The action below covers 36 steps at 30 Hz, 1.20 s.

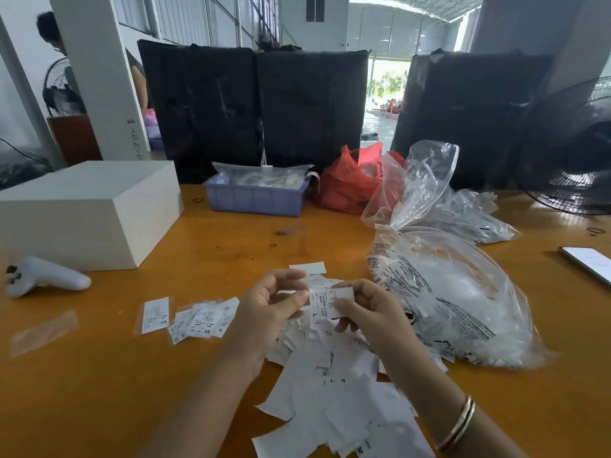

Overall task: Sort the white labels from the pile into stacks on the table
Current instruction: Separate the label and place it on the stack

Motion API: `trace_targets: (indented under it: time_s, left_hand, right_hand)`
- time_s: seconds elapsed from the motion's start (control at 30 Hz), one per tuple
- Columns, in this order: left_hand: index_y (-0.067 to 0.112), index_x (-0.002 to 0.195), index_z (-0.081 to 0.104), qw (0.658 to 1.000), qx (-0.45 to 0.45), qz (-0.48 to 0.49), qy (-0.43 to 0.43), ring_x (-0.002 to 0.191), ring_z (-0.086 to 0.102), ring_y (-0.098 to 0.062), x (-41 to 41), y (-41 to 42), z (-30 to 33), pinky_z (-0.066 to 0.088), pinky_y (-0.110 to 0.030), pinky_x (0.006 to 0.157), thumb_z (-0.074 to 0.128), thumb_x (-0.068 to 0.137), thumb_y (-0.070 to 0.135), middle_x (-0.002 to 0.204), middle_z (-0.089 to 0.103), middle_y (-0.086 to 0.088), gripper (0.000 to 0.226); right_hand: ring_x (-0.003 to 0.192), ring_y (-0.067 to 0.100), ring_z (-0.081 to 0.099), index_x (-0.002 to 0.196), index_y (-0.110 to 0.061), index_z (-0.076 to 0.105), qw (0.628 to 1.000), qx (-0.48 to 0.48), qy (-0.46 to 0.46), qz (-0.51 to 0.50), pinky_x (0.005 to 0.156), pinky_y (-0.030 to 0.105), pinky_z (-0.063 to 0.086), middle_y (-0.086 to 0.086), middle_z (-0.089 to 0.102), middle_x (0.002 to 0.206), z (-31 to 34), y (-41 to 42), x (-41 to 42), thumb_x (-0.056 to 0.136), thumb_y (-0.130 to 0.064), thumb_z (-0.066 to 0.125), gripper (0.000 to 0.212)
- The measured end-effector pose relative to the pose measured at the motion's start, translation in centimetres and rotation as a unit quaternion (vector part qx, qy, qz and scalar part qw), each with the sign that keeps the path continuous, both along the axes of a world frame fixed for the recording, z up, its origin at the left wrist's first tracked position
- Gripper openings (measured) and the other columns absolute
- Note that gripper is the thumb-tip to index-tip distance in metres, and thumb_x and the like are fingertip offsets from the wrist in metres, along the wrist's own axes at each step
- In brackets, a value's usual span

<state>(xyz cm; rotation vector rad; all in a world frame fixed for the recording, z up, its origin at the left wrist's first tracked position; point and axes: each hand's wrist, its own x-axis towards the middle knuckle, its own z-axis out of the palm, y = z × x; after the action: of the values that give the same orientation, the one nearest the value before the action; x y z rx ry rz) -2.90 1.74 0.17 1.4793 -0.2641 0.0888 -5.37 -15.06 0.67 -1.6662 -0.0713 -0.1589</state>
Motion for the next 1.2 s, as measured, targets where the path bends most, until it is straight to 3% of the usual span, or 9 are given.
trace_targets:
  time_s: [0.2, 0.53, 0.6, 0.7, 0.8, 0.87, 0.93, 1.03, 1.2]
  left_hand:
    - [0.028, 0.095, 0.070, 0.999, -0.031, 0.024, 0.003, 0.078, 0.067, -0.006, 0.11, 0.12, 0.07, 0.053, -0.016, 0.065, 0.070, 0.083, 0.010, 0.078, 0.069, 0.013, 0.022]
    - [0.031, 0.091, 0.071, 0.997, -0.067, 0.036, 0.017, 0.081, 0.071, -0.011, 0.22, 0.07, 0.09, 0.053, -0.016, 0.063, 0.066, 0.087, 0.010, 0.084, 0.070, 0.010, 0.022]
    - [0.030, 0.092, 0.071, 0.998, -0.061, 0.029, 0.016, 0.082, 0.071, -0.012, 0.26, 0.05, 0.06, 0.053, -0.017, 0.063, 0.066, 0.087, 0.010, 0.084, 0.070, 0.010, 0.022]
    - [0.030, 0.093, 0.071, 0.999, -0.047, 0.017, 0.011, 0.081, 0.071, -0.013, 0.28, 0.04, -0.02, 0.053, -0.016, 0.063, 0.067, 0.087, 0.009, 0.082, 0.070, 0.009, 0.022]
    - [0.027, 0.095, 0.070, 1.000, -0.024, 0.007, 0.004, 0.078, 0.071, -0.014, 0.25, -0.03, -0.13, 0.053, -0.016, 0.063, 0.068, 0.086, 0.010, 0.080, 0.070, 0.009, 0.020]
    - [0.026, 0.095, 0.069, 1.000, -0.009, 0.010, -0.002, 0.076, 0.071, -0.014, 0.21, -0.15, -0.19, 0.053, -0.016, 0.062, 0.069, 0.085, 0.011, 0.080, 0.071, 0.008, 0.018]
    - [0.024, 0.095, 0.069, 1.000, -0.003, 0.018, -0.003, 0.075, 0.072, -0.014, 0.18, -0.24, -0.18, 0.053, -0.016, 0.060, 0.069, 0.085, 0.013, 0.081, 0.071, 0.004, 0.015]
    - [0.021, 0.094, 0.070, 0.999, -0.022, 0.031, 0.006, 0.074, 0.072, -0.014, 0.24, -0.16, -0.15, 0.053, -0.016, 0.060, 0.068, 0.086, 0.015, 0.080, 0.072, 0.002, 0.010]
    - [0.019, 0.091, 0.070, 0.996, -0.061, 0.059, 0.038, 0.076, 0.073, -0.015, 0.49, 0.12, -0.13, 0.054, -0.017, 0.060, 0.068, 0.085, 0.017, 0.082, 0.074, 0.002, 0.007]
  right_hand:
    - [0.059, 0.014, 0.065, 0.098, -0.021, 0.065, 0.998, 0.064, -0.007, -0.019, 0.062, 0.023, 0.052, 0.007, 0.063, 0.066, 0.07, -0.37, -0.02, 0.088, -0.005, 0.064, 0.019]
    - [0.064, 0.026, 0.055, 0.092, -0.021, 0.067, 0.997, 0.049, -0.057, 0.000, 0.058, 0.017, 0.050, 0.037, 0.052, 0.079, 0.49, -0.45, -0.35, 0.087, 0.000, 0.063, 0.022]
    - [0.064, 0.025, 0.057, 0.092, -0.022, 0.067, 0.998, 0.035, -0.060, -0.005, 0.058, 0.018, 0.050, 0.031, 0.052, 0.072, 0.35, -0.46, -0.22, 0.087, -0.001, 0.063, 0.023]
    - [0.060, 0.019, 0.060, 0.093, -0.024, 0.067, 0.998, 0.014, -0.055, -0.016, 0.059, 0.021, 0.051, 0.007, 0.051, 0.059, 0.24, -0.49, -0.07, 0.087, -0.002, 0.064, 0.023]
    - [0.063, 0.024, 0.057, 0.094, -0.024, 0.066, 0.998, 0.012, -0.057, -0.025, 0.057, 0.017, 0.049, 0.031, 0.054, 0.077, 0.30, -0.52, -0.04, 0.087, -0.003, 0.064, 0.022]
    - [0.065, 0.028, 0.055, 0.094, -0.024, 0.065, 0.997, 0.015, -0.064, -0.029, 0.056, 0.016, 0.049, 0.038, 0.052, 0.083, 0.36, -0.42, -0.15, 0.087, -0.003, 0.064, 0.023]
    - [0.064, 0.028, 0.058, 0.094, -0.023, 0.065, 0.997, 0.022, -0.069, -0.031, 0.056, 0.016, 0.049, 0.033, 0.058, 0.082, 0.29, -0.27, -0.20, 0.087, -0.002, 0.063, 0.022]
    - [0.061, 0.014, 0.067, 0.094, -0.017, 0.061, 0.993, 0.069, -0.071, -0.064, 0.055, 0.017, 0.051, 0.006, 0.072, 0.077, 0.30, -0.27, -0.21, 0.088, -0.003, 0.062, 0.015]
    - [0.066, 0.017, 0.070, 0.093, -0.015, 0.057, 0.990, 0.081, -0.080, -0.078, 0.056, 0.019, 0.053, 0.003, 0.073, 0.079, 0.31, -0.42, -0.26, 0.088, -0.005, 0.063, 0.012]
